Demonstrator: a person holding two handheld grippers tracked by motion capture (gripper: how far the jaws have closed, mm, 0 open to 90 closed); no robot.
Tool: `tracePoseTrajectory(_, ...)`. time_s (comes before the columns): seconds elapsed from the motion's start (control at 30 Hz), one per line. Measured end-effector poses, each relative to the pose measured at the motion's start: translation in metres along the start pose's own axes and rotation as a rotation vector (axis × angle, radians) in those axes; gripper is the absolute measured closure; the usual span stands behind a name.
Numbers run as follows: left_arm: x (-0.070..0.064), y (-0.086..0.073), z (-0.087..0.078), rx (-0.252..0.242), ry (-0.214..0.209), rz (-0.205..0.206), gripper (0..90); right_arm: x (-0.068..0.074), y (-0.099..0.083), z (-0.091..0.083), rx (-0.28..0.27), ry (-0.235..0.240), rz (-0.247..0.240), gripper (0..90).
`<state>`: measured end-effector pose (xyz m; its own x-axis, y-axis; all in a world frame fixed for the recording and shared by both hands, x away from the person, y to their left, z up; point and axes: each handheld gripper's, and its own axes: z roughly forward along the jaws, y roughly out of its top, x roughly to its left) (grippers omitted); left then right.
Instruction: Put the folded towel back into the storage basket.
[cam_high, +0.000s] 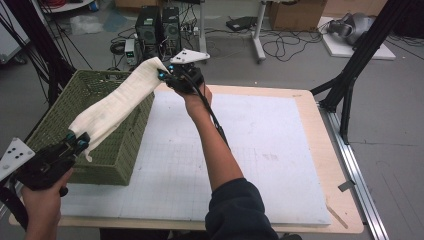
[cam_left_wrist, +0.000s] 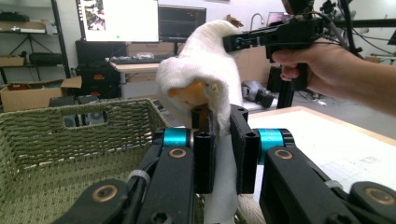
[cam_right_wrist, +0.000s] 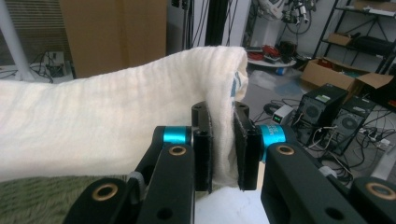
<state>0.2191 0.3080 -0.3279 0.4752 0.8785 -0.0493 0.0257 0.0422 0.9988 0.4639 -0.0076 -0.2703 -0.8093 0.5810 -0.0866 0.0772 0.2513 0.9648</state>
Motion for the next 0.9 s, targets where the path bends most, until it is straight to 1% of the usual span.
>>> tracePoseTrajectory(0.03,0.001,0.0,-0.001,0.0,0.002,-0.003,81.2,0.002,0.003,0.009,0.005,-0.001,0.003,80.5)
tracePoseTrajectory(0.07,0.002,0.0,-0.001,0.0,0.005,-0.005,81.2,0.002,0.003,0.009,0.005,-0.001,0.003,80.5)
tracePoseTrajectory(0.27,0.009,-0.003,-0.005,0.004,0.028,-0.019,81.2,0.008,0.012,0.035,0.021,0.006,-0.002,80.5)
tracePoseTrajectory(0.3,0.011,-0.003,-0.006,0.006,0.032,-0.018,81.2,0.01,0.014,0.044,0.026,0.009,-0.007,80.5)
tracePoseTrajectory(0.33,0.012,-0.003,-0.007,0.005,0.037,-0.02,81.2,0.012,0.016,0.048,0.027,0.011,-0.01,80.5)
tracePoseTrajectory(0.37,0.013,-0.003,-0.007,0.005,0.042,-0.021,81.2,0.012,0.016,0.048,0.027,0.011,-0.01,80.5)
tracePoseTrajectory(0.5,0.016,-0.004,-0.011,0.007,0.058,-0.022,81.2,0.017,0.019,0.067,0.042,0.022,-0.009,80.5)
tracePoseTrajectory(0.6,0.019,-0.004,-0.013,0.009,0.072,-0.026,81.2,0.022,0.02,0.077,0.044,0.025,-0.009,80.5)
tracePoseTrajectory(0.67,0.021,-0.005,-0.015,0.013,0.08,-0.028,81.1,0.026,0.019,0.088,0.049,0.025,-0.004,80.5)
tracePoseTrajectory(0.73,0.021,-0.006,-0.015,0.012,0.085,-0.035,81.2,0.028,0.018,0.095,0.05,0.023,-0.002,80.5)
tracePoseTrajectory(0.77,0.021,-0.006,-0.015,0.015,0.085,-0.033,81.2,0.029,0.017,0.098,0.055,0.023,-0.001,80.5)
tracePoseTrajectory(0.8,0.021,-0.006,-0.015,0.021,0.088,-0.023,81.2,0.029,0.017,0.098,0.055,0.023,-0.001,80.5)
tracePoseTrajectory(0.9,0.021,-0.008,-0.014,0.033,0.098,-0.013,81.2,0.03,0.015,0.11,0.067,0.028,0.005,80.5)
